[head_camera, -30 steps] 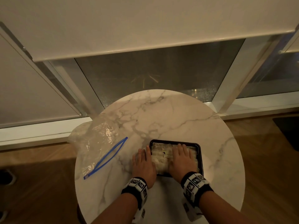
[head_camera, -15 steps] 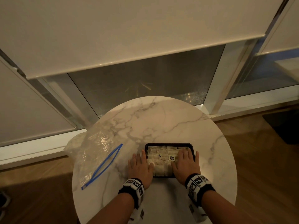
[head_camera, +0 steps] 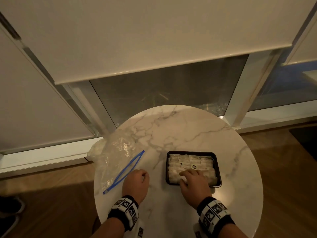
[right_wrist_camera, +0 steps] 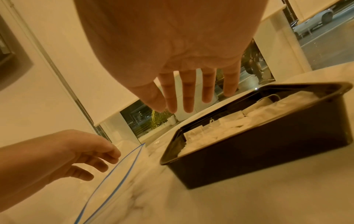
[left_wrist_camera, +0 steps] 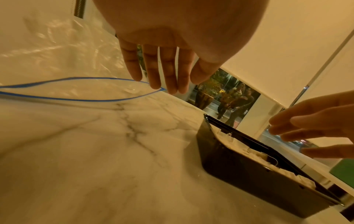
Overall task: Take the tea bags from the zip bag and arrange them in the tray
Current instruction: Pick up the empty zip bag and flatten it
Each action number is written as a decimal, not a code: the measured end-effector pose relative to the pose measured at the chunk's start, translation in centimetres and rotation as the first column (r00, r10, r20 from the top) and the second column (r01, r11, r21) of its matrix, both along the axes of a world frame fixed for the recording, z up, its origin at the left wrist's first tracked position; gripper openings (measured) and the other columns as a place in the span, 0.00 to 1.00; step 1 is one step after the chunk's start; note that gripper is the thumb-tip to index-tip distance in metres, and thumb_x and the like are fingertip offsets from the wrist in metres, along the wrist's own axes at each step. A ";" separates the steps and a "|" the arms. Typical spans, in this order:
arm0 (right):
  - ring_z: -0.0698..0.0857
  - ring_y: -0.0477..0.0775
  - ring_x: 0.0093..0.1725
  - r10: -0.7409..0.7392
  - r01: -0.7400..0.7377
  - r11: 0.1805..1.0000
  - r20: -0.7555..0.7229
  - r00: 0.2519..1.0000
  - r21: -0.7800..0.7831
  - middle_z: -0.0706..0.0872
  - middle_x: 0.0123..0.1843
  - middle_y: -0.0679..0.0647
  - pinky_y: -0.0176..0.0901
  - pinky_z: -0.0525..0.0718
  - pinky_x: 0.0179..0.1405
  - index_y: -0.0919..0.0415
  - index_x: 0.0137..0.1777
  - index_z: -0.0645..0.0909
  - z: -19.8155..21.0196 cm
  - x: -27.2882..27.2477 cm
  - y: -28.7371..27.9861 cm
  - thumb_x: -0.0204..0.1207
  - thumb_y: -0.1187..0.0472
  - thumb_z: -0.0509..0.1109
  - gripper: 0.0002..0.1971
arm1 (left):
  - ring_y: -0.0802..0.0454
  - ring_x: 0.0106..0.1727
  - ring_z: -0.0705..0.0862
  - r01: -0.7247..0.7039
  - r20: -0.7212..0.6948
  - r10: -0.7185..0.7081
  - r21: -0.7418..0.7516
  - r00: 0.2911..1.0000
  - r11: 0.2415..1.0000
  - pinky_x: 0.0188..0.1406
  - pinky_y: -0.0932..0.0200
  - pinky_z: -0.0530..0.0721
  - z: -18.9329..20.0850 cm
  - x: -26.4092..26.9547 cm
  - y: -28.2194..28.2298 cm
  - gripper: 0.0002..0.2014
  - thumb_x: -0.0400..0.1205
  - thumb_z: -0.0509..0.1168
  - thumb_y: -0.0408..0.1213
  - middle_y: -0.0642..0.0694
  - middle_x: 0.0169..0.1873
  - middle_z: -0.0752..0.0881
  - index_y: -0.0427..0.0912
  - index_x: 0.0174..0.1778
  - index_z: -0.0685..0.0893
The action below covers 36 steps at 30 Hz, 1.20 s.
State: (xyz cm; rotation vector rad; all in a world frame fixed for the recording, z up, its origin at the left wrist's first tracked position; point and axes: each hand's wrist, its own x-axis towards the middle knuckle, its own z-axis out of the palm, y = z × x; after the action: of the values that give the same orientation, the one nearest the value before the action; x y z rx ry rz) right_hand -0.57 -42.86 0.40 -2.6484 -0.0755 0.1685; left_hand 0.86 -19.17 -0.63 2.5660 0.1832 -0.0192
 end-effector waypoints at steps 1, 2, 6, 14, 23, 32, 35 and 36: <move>0.75 0.53 0.66 0.007 -0.007 1.000 0.020 1.000 0.027 0.83 0.63 0.43 0.48 0.75 0.67 0.45 0.63 0.82 0.0 -0.3 0.6 0.80 0.49 0.62 0.15 | 0.60 0.41 0.82 -0.002 0.010 0.002 -0.008 1.000 1.000 0.44 0.56 0.84 -0.1 -0.4 0.8 0.09 0.84 0.63 0.45 0.58 0.37 0.85 0.52 0.42 0.88; 0.77 0.52 0.63 0.014 -0.015 0.999 0.040 0.999 0.047 0.84 0.60 0.43 0.47 0.76 0.63 0.45 0.61 0.84 0.0 -0.7 1.3 0.80 0.49 0.63 0.13 | 0.59 0.43 0.82 0.003 0.025 -0.002 -0.010 1.000 1.000 0.47 0.56 0.84 -0.1 -1.0 1.6 0.09 0.83 0.64 0.46 0.58 0.38 0.85 0.52 0.44 0.88; 0.79 0.50 0.56 0.032 -0.037 0.997 0.069 0.997 0.075 0.87 0.55 0.42 0.46 0.79 0.57 0.45 0.57 0.85 0.0 -1.6 3.8 0.78 0.51 0.64 0.12 | 0.51 0.53 0.79 -0.053 0.079 0.050 0.036 0.996 0.998 0.57 0.53 0.81 0.1 -3.1 5.3 0.04 0.81 0.70 0.41 0.53 0.48 0.84 0.49 0.43 0.90; 0.79 0.54 0.57 -0.024 0.023 0.997 0.007 1.000 0.074 0.87 0.55 0.47 0.45 0.78 0.58 0.48 0.59 0.85 0.8 -1.8 8.5 0.79 0.50 0.63 0.13 | 0.44 0.75 0.68 -0.066 0.080 0.057 0.125 0.995 0.990 0.70 0.48 0.77 1.5 -3.1 12.8 0.06 0.80 0.72 0.47 0.45 0.72 0.76 0.52 0.46 0.94; 0.78 0.50 0.61 -0.068 0.076 0.994 -0.103 0.992 0.078 0.85 0.57 0.45 0.45 0.80 0.62 0.46 0.61 0.83 2.0 -3.0 14.0 0.80 0.48 0.63 0.13 | 0.38 0.87 0.42 0.260 -0.336 -0.189 0.180 0.923 0.949 0.84 0.39 0.54 0.3 -1.6 15.6 0.19 0.82 0.61 0.61 0.52 0.88 0.45 0.66 0.67 0.84; 0.79 0.47 0.58 -0.125 0.130 0.991 -0.136 0.983 0.031 0.83 0.55 0.44 0.42 0.81 0.58 0.44 0.60 0.83 2.2 -5.2 15.6 0.80 0.46 0.63 0.13 | 0.32 0.87 0.42 0.438 -0.550 -0.210 0.323 0.808 0.839 0.86 0.36 0.52 -4.6 -2.8 16.7 0.38 0.85 0.55 0.59 0.46 0.88 0.42 0.52 0.89 0.48; 0.78 0.47 0.61 -0.141 0.142 0.990 -0.164 0.976 0.000 0.83 0.57 0.44 0.41 0.80 0.59 0.44 0.62 0.82 2.2 -5.8 15.2 0.81 0.47 0.62 0.13 | 0.33 0.87 0.45 0.437 -0.495 -0.232 0.351 0.837 0.828 0.85 0.39 0.55 -4.9 -3.4 16.9 0.38 0.85 0.56 0.57 0.48 0.88 0.48 0.46 0.88 0.50; 0.78 0.47 0.62 -0.148 0.150 0.989 -0.169 0.974 -0.004 0.83 0.58 0.44 0.41 0.79 0.60 0.44 0.63 0.82 2.3 -6.0 15.1 0.81 0.47 0.62 0.14 | 0.34 0.87 0.47 0.427 -0.474 -0.233 0.357 0.849 0.831 0.85 0.39 0.57 -4.8 -3.4 16.9 0.37 0.86 0.55 0.56 0.48 0.88 0.50 0.45 0.88 0.52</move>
State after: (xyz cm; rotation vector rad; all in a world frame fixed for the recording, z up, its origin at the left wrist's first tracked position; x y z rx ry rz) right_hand -6.58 -27.75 2.65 -2.6062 0.1779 0.3408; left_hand -2.56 -2.23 -5.48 2.9964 -0.1390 -0.7468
